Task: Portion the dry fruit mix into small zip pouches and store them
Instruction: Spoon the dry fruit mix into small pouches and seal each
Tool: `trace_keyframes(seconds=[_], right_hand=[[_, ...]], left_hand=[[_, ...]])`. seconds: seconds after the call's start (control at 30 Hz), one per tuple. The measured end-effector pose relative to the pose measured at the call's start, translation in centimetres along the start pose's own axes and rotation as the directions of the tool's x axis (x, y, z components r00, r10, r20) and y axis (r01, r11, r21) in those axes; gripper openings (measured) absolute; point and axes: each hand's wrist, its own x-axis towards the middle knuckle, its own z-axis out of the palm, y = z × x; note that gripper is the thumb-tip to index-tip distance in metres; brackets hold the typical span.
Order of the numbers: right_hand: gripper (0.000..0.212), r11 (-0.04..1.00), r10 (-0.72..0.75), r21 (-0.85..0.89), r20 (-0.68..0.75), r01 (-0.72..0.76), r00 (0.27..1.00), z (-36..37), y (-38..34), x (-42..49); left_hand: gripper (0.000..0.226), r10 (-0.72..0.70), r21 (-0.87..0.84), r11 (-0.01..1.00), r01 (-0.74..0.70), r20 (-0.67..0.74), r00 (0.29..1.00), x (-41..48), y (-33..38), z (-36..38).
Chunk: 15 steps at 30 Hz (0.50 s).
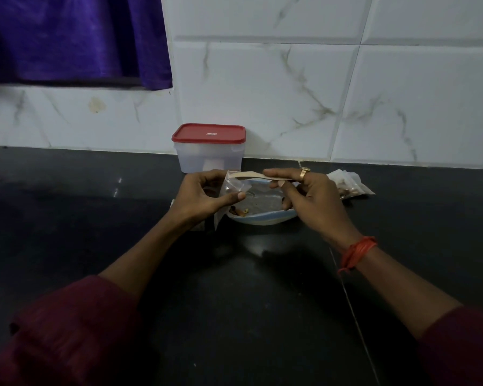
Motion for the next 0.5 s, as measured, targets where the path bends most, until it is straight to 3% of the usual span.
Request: trace_keyframes(seconds=[0.13, 0.23, 0.33, 0.5], right_hand=[[0.034, 0.977, 0.126, 0.183, -0.078, -0.11, 0.989, -0.3, 0.4, 0.5], [0.032, 0.968, 0.191, 0.202, -0.187, -0.152, 0.964, -0.7, 0.6, 0.6], [0.031, 0.983, 0.184, 0.062, -0.209, -0.175, 0.96, -0.6, 1.3, 0.5], [0.031, 0.962, 0.029, -0.272, 0.022, -0.022, 0.999, 0.7, 2.0, 0.0]], left_hand=[[0.042, -0.052, -0.053, 0.997, 0.051, -0.014, 0.999, 0.0, 0.0, -0.2], [0.037, -0.168, -0.245, 0.96, 0.133, -0.126, 0.978, 0.3, 0.3, -0.2], [0.03, -0.269, -0.403, 0.903, 0.149, -0.263, 0.927, 0.9, 0.7, -0.6], [0.029, -0.22, -0.301, 0.94, 0.159, -0.184, 0.958, 0.6, 0.8, 0.0]])
